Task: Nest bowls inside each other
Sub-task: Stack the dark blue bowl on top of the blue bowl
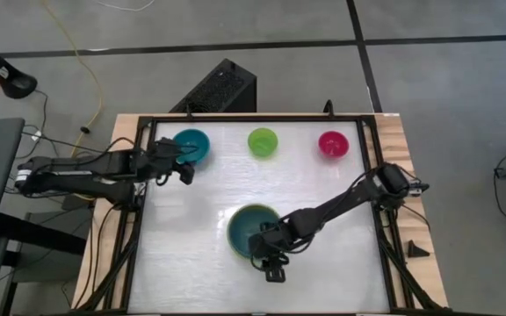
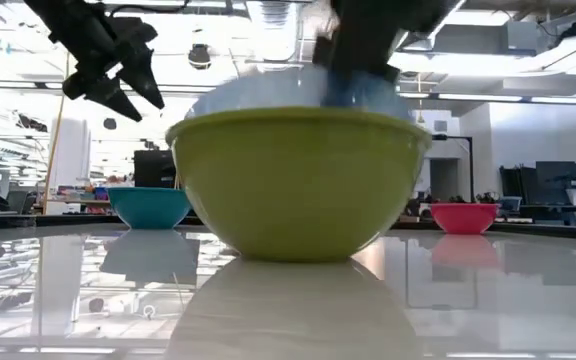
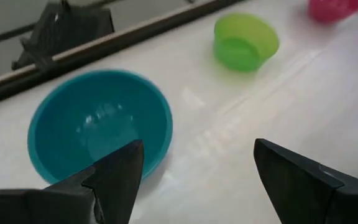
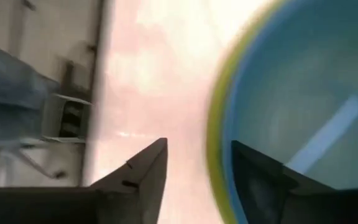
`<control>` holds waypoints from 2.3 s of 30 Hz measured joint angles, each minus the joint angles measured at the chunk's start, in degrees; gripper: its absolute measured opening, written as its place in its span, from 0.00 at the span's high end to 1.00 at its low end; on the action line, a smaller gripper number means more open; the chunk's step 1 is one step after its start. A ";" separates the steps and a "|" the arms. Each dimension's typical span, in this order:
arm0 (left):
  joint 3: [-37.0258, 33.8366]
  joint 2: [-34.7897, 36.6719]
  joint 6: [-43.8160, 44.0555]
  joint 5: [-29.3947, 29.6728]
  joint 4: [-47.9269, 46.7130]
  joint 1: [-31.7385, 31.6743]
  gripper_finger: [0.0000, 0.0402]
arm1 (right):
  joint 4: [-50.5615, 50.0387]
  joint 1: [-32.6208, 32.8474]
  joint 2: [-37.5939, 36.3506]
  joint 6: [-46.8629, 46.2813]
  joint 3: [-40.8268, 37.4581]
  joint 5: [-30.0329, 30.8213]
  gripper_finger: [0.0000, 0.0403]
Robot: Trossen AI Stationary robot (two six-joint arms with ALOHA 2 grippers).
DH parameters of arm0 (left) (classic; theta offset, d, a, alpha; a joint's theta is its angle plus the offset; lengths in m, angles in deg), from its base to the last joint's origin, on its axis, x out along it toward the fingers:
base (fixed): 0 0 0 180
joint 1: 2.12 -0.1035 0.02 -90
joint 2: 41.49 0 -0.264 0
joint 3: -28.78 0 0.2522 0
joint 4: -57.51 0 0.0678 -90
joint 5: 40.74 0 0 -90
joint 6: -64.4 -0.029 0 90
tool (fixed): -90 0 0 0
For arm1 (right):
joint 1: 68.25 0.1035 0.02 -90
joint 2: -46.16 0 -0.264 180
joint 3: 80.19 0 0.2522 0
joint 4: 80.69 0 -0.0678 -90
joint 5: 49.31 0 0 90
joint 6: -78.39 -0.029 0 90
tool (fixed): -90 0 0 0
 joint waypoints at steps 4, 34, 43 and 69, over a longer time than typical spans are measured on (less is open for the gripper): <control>1.06 -2.88 1.23 -0.74 -3.49 -0.43 0.27 | 4.18 -0.11 -2.93 -3.27 0.02 0.12 0.41; 2.68 -35.78 -24.46 -15.30 1.12 -27.42 0.29 | -3.21 8.30 -35.01 -14.79 0.09 39.50 0.44; 5.77 -37.35 -26.81 -20.00 1.68 -30.03 0.63 | -4.30 10.36 -35.83 -15.05 0.09 45.08 0.44; 7.93 -31.67 -23.94 -25.89 -0.42 -28.29 0.99 | -4.37 12.74 -35.78 -14.17 0.09 45.02 0.44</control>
